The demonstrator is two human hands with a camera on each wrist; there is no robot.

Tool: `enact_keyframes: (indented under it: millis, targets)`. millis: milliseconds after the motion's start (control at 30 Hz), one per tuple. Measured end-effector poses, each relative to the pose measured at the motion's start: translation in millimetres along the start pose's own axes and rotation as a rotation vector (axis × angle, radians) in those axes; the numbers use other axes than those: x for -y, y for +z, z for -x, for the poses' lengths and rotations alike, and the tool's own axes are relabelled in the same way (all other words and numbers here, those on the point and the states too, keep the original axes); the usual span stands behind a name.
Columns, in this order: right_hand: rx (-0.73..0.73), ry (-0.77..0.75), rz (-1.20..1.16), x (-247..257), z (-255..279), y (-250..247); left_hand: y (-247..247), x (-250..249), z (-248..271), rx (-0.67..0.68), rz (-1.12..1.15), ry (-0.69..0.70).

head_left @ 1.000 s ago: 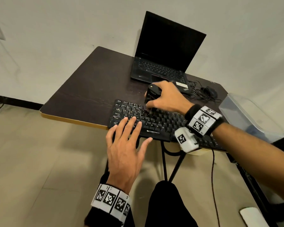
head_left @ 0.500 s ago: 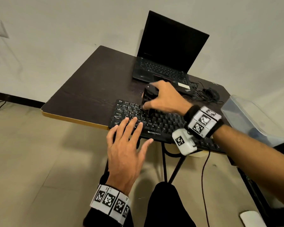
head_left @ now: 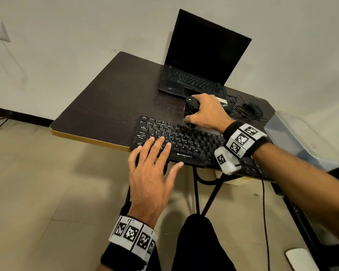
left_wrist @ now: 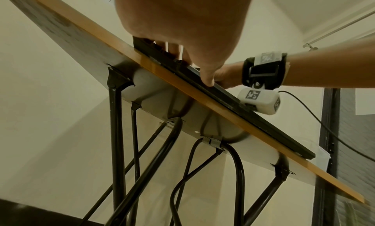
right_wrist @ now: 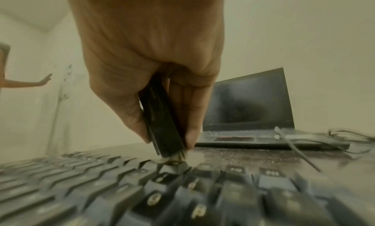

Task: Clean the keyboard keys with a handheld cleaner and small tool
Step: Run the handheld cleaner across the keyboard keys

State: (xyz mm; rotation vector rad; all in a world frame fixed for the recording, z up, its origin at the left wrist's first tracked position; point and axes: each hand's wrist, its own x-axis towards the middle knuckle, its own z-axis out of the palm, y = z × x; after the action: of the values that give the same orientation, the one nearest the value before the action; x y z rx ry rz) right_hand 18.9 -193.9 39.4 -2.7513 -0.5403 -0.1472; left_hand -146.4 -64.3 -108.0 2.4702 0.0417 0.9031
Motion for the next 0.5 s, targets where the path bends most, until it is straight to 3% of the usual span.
enact_keyframes:
  millis: [133, 333, 500]
  targets:
    - [0.139, -0.068, -0.115, 6, 21, 1, -1, -1, -1, 0.002, 0.0, -0.007]
    - [0.045, -0.031, -0.059, 10, 12, 1, -3, -1, -2, -0.087, 0.115, -0.09]
    - [0.153, -0.199, -0.085, 23, 40, 4, -7, 8, -7, -0.075, 0.084, -0.258]
